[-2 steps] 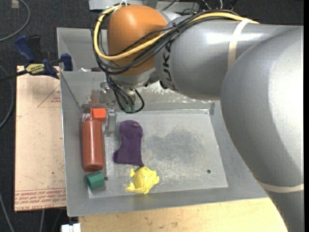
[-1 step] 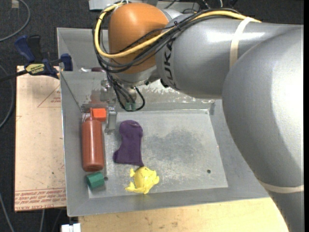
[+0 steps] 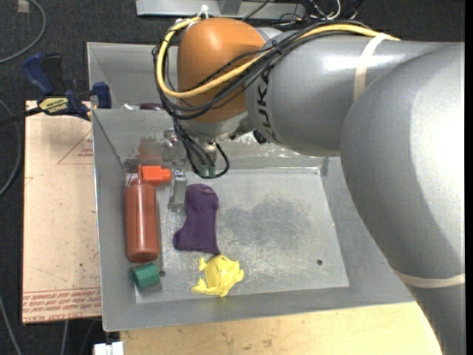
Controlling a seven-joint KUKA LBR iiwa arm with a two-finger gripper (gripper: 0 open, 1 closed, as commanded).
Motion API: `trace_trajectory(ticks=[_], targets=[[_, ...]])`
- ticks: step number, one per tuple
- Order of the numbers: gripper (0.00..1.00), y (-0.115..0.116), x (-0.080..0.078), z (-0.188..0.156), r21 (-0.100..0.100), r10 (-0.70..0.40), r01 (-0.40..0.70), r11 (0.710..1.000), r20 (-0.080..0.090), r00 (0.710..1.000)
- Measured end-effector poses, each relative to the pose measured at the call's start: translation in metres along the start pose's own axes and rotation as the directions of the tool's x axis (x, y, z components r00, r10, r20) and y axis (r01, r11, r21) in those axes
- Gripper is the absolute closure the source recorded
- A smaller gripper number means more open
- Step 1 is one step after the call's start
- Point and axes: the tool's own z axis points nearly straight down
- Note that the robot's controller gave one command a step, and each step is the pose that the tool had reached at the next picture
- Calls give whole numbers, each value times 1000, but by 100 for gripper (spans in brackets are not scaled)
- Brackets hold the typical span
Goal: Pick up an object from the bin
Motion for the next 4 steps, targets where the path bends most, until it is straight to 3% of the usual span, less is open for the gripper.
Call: trace_trajectory(ticks=[1,2,3,4], targets=[[0,-18,-1,11,2,-42,42,999,-2,999],[0,-37,11,43,-1,-117,117,993,11,993],[0,-65,38,83,0,-120,120,993,-2,993],[100,-104,65,105,-2,-231,231,973,14,973]])
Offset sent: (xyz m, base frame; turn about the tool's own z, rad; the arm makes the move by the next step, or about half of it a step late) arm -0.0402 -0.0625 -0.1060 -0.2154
